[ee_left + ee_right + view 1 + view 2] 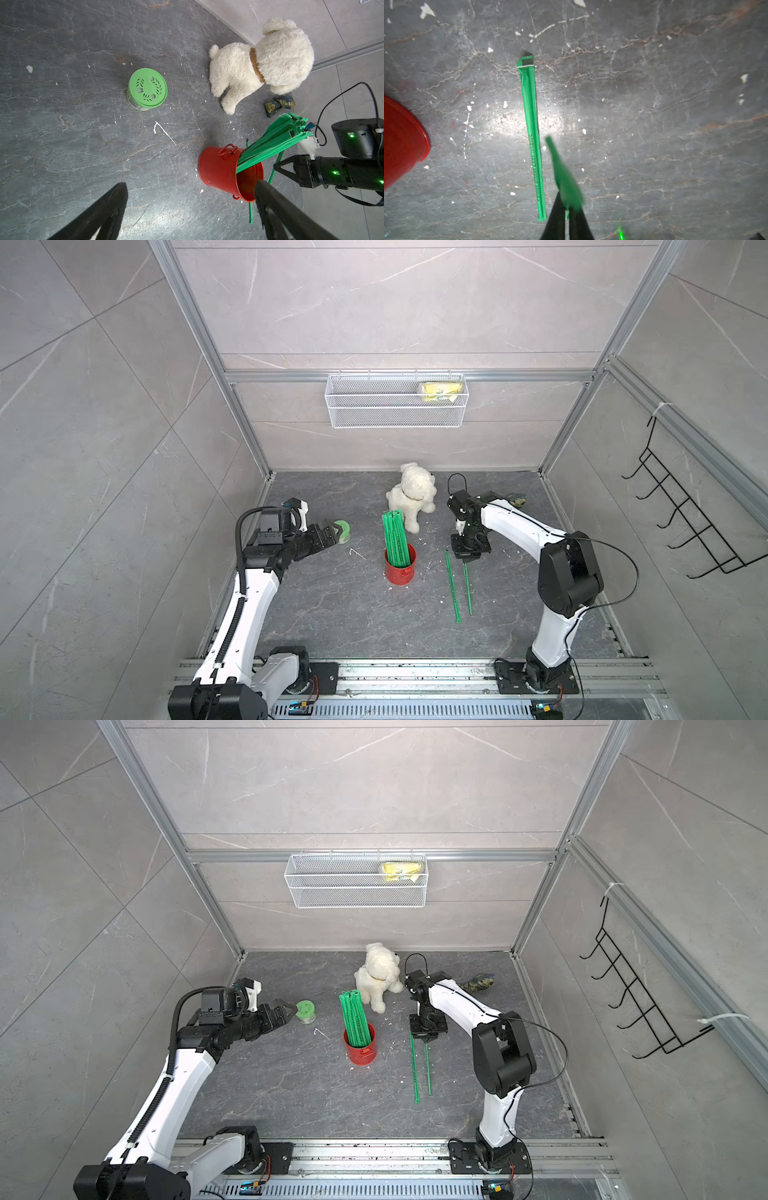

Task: Take the straws out of the storage container
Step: Place the straw at the center of the board.

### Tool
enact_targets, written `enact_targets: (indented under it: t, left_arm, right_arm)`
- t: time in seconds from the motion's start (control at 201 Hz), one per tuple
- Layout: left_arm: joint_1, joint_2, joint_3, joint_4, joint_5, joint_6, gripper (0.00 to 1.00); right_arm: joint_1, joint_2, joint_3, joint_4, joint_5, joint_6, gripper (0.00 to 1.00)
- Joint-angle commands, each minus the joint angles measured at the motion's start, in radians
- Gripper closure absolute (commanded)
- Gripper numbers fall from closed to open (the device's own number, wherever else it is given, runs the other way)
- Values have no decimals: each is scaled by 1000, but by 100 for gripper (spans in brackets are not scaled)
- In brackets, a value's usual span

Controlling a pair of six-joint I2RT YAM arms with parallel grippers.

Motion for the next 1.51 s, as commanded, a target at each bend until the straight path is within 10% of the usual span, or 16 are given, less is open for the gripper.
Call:
enact_targets:
  t: [0.0,1.065,1.508]
  left_arm:
    - [-1,-5,43,-12,33,24,0]
    - [-1,5,44,-12,33,25,0]
    - [-1,3,42,-14,29,25,0]
  right_arm:
    - [-6,41,-17,24,-16,-8,91]
    - [-18,151,4,59,-36,-19,76]
    - [26,-247,-120,131,-66,-10,72]
